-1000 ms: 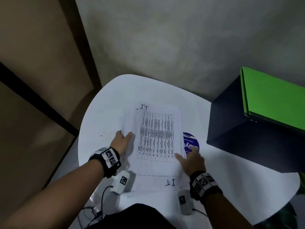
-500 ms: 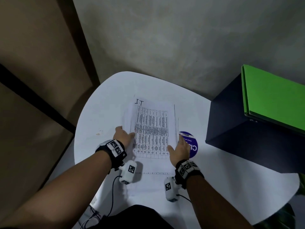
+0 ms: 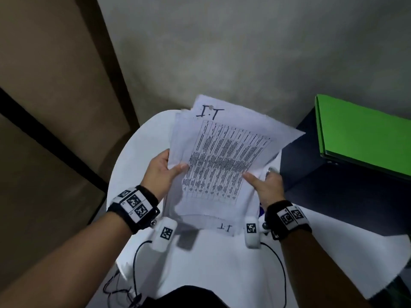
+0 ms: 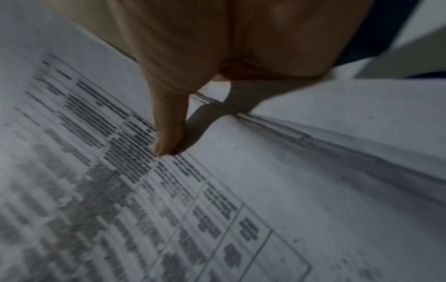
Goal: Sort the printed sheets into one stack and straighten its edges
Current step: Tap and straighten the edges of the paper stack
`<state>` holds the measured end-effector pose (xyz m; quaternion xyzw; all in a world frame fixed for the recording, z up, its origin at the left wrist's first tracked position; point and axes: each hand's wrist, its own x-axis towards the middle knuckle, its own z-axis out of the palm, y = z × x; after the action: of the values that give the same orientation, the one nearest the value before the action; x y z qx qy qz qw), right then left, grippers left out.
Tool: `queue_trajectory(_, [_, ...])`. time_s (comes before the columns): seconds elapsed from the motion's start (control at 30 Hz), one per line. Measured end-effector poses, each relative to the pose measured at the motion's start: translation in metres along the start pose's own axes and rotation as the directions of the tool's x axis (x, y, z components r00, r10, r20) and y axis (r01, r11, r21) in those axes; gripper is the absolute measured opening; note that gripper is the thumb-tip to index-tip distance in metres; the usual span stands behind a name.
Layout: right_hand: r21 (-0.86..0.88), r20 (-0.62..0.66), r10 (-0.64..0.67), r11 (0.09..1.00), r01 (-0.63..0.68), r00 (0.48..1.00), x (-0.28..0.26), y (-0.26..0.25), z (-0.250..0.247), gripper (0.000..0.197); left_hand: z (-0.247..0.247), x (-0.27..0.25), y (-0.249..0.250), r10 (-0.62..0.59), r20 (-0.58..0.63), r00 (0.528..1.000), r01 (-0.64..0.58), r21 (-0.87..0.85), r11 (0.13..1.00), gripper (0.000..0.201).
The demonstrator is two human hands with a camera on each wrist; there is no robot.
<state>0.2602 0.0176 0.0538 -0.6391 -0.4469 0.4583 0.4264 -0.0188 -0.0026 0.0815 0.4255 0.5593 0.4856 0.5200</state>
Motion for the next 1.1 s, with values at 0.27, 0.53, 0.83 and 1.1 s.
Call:
queue_trajectory(0.27, [0.228, -0.079, -0.075, 0.969, 0.092, 0.994, -0.036, -0.037, 0.001, 0.054, 0.002, -0.008, 0.019, 0.273, -0.053, 0.961, -0.271, 0.046, 0.962, 0.046])
queue_trajectory(0.53, [0.223, -0.102, -0.031, 0.973, 0.053, 0.994, -0.030, -0.057, 0.004, 0.039, -0.002, 0.002, 0.023, 0.251, -0.142, 0.958, -0.240, 0.089, 0.967, 0.020])
queue_trajectory(0.83, [0.208, -0.082, -0.274, 0.935, 0.286, 0.958, -0.044, -0.071, -0.003, 0.055, -0.003, -0.001, 0.021, 0.267, 0.051, 0.962, -0.268, 0.010, 0.963, 0.102])
queue_trajectory(1.1, [0.226, -0.209, -0.415, 0.861, 0.457, 0.886, -0.040, -0.092, -0.001, 0.057, 0.014, 0.009, 0.029, 0.293, -0.062, 0.954, -0.292, 0.026, 0.956, 0.102])
